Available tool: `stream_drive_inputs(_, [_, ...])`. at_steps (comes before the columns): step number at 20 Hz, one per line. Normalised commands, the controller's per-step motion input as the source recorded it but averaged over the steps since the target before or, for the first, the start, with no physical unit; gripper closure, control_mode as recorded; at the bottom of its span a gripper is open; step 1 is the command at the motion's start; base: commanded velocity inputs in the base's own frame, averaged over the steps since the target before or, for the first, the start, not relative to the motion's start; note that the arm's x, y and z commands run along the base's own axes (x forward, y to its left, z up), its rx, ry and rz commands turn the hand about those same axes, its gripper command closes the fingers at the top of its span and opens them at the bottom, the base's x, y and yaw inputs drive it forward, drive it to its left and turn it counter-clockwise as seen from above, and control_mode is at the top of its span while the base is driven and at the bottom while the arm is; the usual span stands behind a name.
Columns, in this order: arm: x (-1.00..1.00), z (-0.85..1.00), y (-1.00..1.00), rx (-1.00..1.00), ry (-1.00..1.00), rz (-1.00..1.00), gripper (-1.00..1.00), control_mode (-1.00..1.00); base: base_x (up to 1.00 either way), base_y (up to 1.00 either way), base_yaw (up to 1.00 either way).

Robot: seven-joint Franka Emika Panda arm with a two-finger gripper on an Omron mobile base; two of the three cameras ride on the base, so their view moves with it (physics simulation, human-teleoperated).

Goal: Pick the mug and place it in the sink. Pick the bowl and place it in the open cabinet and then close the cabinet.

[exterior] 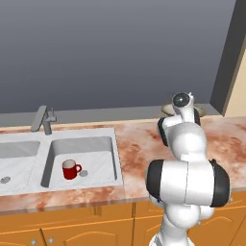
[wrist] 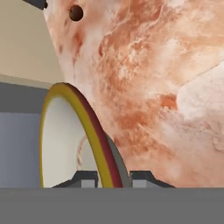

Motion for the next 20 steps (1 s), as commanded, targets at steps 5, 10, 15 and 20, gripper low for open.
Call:
stream_drive_inputs(5, [-0.11, 0.7, -0.24, 0.23, 0.06, 0.06, 1.0, -1.0, 0.0, 0.0, 0.0])
stream_drive_inputs(10, [-0.27, 0.43, -0.01, 0.07, 0.05, 0.14, 1.0, -1.0, 0.0, 0.0, 0.0])
stream_drive_inputs(15, [-0.59, 0.16, 0.05, -0.03, -0.05, 0.21, 1.0, -1.0, 0.0, 0.0, 0.0])
stream_drive_inputs(20, [-0.61, 0.21, 0.07, -0.1, -0.16, 0.19, 1.0, -1.0, 0.0, 0.0, 0.0])
